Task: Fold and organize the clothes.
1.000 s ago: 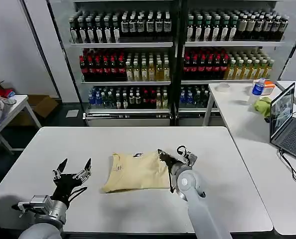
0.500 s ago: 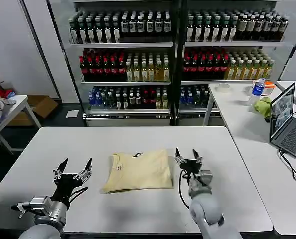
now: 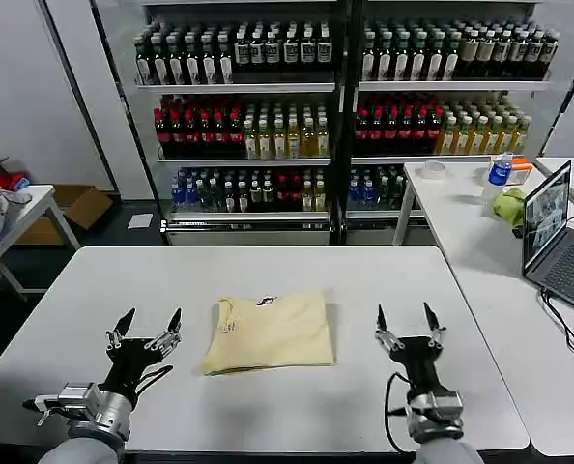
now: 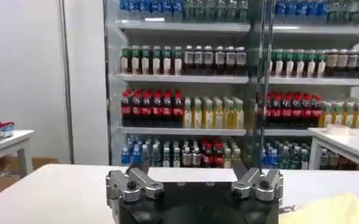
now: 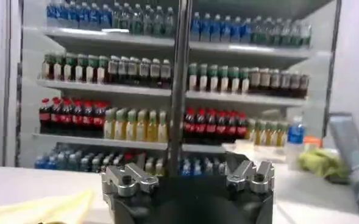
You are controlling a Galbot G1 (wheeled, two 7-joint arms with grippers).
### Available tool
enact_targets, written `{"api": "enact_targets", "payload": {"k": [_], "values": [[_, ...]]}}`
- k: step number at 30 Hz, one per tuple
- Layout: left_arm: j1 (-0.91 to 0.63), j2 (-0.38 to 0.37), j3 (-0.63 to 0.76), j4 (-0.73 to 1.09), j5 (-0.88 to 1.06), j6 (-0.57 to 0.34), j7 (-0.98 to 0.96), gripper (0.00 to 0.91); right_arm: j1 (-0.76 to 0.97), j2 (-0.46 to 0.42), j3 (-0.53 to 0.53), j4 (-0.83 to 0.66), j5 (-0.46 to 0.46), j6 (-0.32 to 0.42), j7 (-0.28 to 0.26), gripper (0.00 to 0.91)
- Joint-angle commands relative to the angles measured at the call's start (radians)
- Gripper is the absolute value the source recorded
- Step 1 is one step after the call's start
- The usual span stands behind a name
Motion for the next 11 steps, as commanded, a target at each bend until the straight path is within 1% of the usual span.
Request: {"api": "enact_targets", "payload": {"k": [1, 8, 11], "values": [[0.006, 0.000, 0.004, -0.013, 0.002, 0.006, 0.006, 0.907, -0.183, -0.027, 0.080, 0.138, -0.088, 0.063, -0.013, 0.907], [0.014, 0.010, 0.000, -0.015, 0.002, 0.011, 0.016, 0.907, -0.182, -0.027, 0.084, 0.151, -0.077, 0.054, -0.023, 0.907], [0.018, 0.016, -0.005, -0.018, 0.002, 0.011, 0.019, 0.907, -0.170, -0.019, 0.081, 0.146, -0.046, 0.043, -0.025, 0.907]]}}
